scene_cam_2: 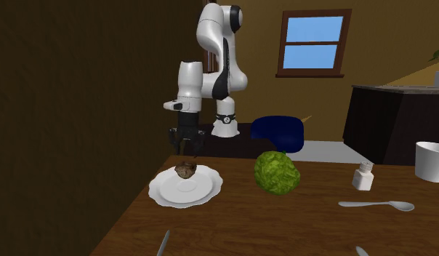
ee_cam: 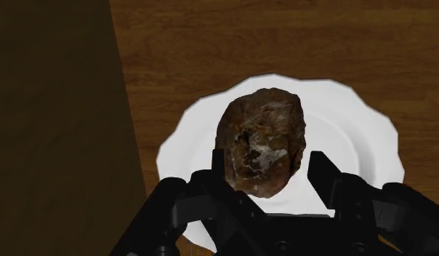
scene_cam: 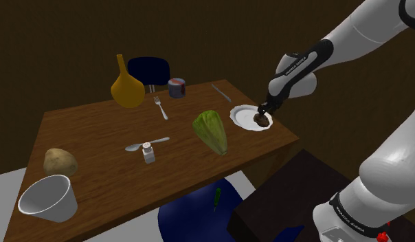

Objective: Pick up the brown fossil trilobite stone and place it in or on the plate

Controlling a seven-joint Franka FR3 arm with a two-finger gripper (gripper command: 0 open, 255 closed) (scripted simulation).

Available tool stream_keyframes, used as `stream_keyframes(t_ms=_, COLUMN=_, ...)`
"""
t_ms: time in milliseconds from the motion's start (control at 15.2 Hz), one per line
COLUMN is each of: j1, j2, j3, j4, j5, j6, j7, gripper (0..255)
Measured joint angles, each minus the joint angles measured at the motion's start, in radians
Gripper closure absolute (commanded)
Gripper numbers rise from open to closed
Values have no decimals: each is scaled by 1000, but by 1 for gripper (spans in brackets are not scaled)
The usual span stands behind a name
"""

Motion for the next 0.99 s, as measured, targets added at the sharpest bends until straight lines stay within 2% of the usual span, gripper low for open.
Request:
stream_keyframes(t_ms=132, j1=-6, j2=-14, j3=3, j4=-50, j5=52, j6=26, j7=42, gripper=0)
stream_keyframes(t_ms=330, j1=-8, j2=9, j3=9, j4=-71, j5=85, j6=65, j7=63, gripper=0)
stream_keyframes(t_ms=660, j1=-17, j2=85, j3=19, j4=-57, j5=105, j6=127, j7=53, gripper=0)
stream_keyframes(t_ms=990, j1=-17, j2=99, j3=21, j4=-53, j5=107, j6=137, j7=53, gripper=0)
